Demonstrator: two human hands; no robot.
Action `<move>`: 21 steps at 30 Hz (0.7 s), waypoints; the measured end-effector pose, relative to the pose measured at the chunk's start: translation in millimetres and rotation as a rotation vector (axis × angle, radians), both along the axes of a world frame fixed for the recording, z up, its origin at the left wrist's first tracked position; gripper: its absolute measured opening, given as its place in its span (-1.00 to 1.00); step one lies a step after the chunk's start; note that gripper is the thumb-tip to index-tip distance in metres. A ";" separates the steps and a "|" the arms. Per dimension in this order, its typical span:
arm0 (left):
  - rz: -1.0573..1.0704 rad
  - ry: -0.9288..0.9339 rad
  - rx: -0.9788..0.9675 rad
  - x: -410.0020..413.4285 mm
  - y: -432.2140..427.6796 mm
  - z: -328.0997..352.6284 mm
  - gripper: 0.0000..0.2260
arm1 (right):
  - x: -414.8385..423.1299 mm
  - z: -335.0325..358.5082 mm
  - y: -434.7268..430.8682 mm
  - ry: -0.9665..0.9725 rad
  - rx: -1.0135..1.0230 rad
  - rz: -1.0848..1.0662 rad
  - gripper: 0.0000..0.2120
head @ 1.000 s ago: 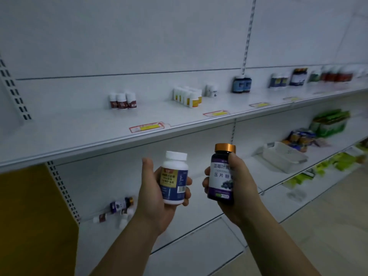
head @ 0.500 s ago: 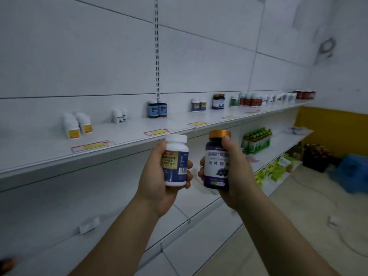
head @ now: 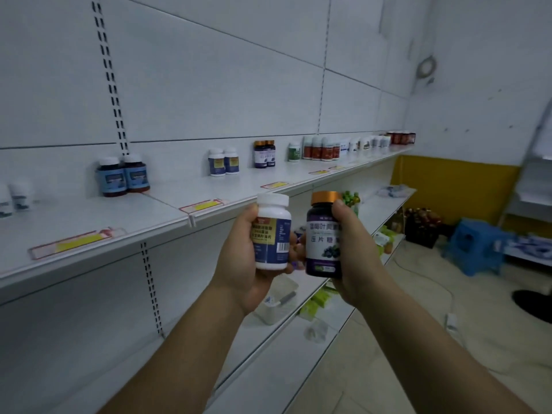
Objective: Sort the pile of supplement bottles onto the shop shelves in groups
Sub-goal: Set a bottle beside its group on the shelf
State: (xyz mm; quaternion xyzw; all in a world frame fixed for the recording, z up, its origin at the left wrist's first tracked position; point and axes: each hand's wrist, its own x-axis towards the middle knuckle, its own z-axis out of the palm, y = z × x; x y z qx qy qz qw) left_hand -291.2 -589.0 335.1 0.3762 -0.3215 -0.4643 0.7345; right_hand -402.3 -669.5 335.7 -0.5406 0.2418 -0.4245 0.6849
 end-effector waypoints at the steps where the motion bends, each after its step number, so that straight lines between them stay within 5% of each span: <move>1: -0.012 0.014 -0.007 2.7 -20.7 0.5 -0.56 | 2.9 1.8 -18.8 0.007 -0.005 -0.009 -0.59; 7: -0.062 -0.002 0.016 18.5 -143.7 9.2 -0.41 | 14.2 20.9 -132.4 0.027 -0.016 -0.057 -0.62; 21: 0.268 -0.093 0.053 1.0 -350.0 19.5 -0.54 | -5.4 37.5 -365.2 0.022 -0.083 0.126 -0.66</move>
